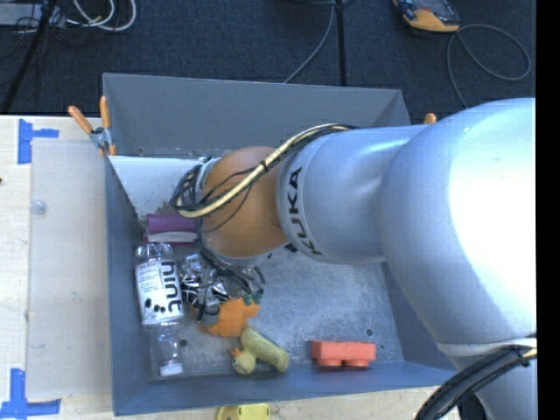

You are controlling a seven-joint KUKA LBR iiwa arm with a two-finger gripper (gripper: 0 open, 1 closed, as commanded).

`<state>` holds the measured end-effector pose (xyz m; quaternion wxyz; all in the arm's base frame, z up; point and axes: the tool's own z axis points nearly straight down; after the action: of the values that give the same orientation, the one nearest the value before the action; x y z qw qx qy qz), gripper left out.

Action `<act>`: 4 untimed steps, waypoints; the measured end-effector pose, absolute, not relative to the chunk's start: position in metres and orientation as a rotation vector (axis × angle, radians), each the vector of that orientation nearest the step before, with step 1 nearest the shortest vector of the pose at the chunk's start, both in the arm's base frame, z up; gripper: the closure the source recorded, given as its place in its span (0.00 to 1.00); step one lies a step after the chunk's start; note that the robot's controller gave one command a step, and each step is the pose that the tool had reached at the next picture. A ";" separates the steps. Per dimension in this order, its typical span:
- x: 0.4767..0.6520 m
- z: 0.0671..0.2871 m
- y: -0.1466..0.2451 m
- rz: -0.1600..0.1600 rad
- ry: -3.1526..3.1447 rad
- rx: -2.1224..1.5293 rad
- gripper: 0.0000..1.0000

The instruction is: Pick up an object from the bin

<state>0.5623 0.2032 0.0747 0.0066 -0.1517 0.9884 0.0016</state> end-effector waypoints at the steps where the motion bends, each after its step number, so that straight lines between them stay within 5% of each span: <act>1: 0.562 0.075 0.203 0.005 3.093 -0.473 1.00; 2: 0.561 0.113 0.202 0.000 3.107 -0.464 1.00; 3: 0.562 0.128 0.202 0.002 3.104 -0.459 1.00; 4: 0.587 0.076 0.149 0.014 3.042 -0.729 1.00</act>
Offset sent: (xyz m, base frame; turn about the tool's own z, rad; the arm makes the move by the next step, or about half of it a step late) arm 0.0069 0.0005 0.1422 0.0300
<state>0.5866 0.1485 0.0762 0.0066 -0.2329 0.9725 0.0044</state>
